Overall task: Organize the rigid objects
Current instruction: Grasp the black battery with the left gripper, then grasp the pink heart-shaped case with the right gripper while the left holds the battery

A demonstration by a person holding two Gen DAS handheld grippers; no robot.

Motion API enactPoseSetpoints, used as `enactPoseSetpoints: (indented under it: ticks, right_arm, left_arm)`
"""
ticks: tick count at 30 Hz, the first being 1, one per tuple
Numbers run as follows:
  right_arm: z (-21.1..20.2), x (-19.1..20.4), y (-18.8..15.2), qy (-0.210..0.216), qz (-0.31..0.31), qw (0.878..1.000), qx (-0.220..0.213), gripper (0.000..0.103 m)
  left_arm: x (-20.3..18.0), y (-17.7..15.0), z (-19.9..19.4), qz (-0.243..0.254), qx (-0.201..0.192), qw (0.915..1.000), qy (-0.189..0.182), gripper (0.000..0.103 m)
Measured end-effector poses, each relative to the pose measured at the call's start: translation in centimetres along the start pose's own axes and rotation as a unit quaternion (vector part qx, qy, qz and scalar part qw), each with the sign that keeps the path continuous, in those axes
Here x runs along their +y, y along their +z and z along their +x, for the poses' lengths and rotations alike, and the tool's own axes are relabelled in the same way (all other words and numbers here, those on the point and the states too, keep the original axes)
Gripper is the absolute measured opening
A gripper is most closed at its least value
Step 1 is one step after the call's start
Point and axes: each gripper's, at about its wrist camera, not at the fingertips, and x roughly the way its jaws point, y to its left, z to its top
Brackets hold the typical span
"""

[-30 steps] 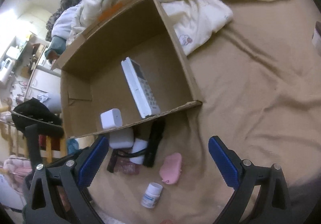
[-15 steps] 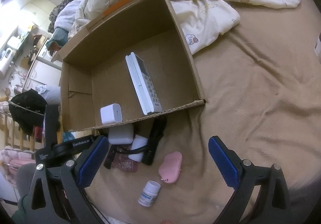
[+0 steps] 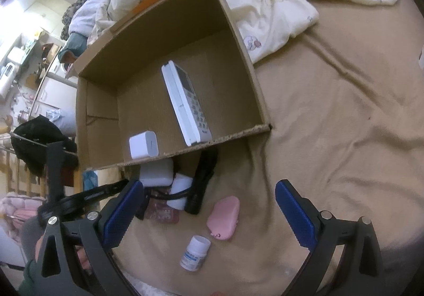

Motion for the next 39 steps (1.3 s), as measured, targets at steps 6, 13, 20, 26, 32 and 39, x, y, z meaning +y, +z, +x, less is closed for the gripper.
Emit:
enactPoseSetpoints:
  ticks: [6, 13, 20, 26, 32, 39]
  right_arm:
    - [0.6, 0.5, -0.3, -0.014, -0.011, 1.000, 0.014, 0.103]
    - [2.1, 0.4, -1.0, -0.023, -0.008, 0.998, 0.050, 0.103]
    - [3.9, 0.9, -2.1, -0.037, -0.023, 0.994, 0.097, 0.099]
    - [5.6, 1.7, -3.0, -0.083, -0.060, 0.988, 0.119, 0.087]
    - [8.0, 2.6, -4.1, -0.146, -0.101, 0.973, 0.148, 0.087]
    - [8.8, 4.0, -5.0, -0.183, -0.142, 0.964, 0.133, 0.059]
  left_arm:
    - [0.5, -1.3, -4.2, 0.032, -0.028, 0.9991, -0.008, 0.009]
    - [1.9, -3.1, -9.0, 0.081, -0.073, 0.9940, -0.006, 0.009]
    - [1.7, -4.2, -8.5, 0.092, -0.109, 0.9898, -0.008, 0.009]
    - [2.7, -3.6, -7.6, 0.062, -0.095, 0.9933, -0.025, 0.009]
    - [2.3, -3.7, -7.2, 0.072, -0.092, 0.9930, -0.018, 0.009]
    - [2.1, -3.9, -7.2, 0.076, -0.098, 0.9922, -0.010, 0.009]
